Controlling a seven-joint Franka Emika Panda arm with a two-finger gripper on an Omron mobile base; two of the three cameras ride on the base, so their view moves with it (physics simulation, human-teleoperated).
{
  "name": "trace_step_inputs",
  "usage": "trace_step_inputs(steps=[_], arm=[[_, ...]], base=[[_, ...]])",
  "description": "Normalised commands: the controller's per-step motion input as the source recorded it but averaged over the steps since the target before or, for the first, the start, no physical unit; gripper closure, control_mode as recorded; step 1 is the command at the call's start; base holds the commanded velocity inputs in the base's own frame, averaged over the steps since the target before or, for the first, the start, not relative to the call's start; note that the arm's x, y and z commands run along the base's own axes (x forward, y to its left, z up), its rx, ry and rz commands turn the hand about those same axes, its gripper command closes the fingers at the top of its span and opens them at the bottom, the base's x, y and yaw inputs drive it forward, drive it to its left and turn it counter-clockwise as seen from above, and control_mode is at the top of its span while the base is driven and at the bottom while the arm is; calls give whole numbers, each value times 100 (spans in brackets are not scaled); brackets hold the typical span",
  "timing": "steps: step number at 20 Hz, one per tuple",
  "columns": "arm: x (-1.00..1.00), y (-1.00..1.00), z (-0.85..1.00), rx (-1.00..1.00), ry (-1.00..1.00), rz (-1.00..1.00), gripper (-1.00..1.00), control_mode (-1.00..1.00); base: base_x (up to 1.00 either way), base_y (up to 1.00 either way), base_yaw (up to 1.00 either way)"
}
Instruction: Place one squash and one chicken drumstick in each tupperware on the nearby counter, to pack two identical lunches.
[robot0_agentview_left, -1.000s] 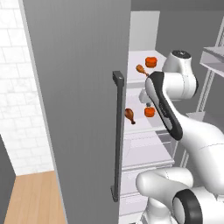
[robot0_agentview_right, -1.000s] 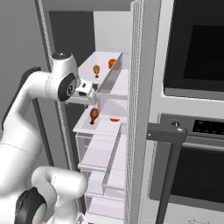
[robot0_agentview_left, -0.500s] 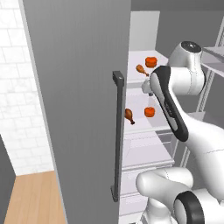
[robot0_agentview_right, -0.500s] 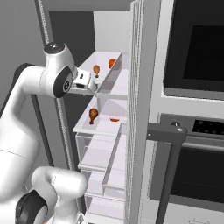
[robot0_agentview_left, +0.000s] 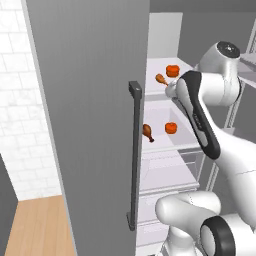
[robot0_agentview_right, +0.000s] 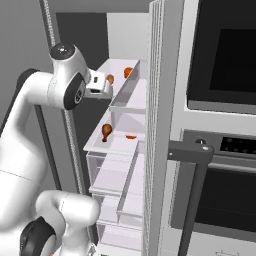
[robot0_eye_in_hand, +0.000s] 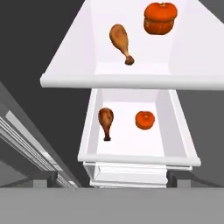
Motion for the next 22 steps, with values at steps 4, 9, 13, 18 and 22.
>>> trace_step_inputs(steps=[4, 9, 13, 18, 22], arm=[[34, -25, 3, -3, -17, 0, -100, -100], [51, -26, 7, 0, -1, 0, -100, -100], [78, -7, 0, 0, 0, 1, -100, -100], [84, -2, 0, 4, 8, 0, -100, -100], [73, -1, -9, 1, 2, 0, -100, -100]], base=[[0, 0, 0], [0, 0, 0], [0, 0, 0], [0, 0, 0], [0, 0, 0]])
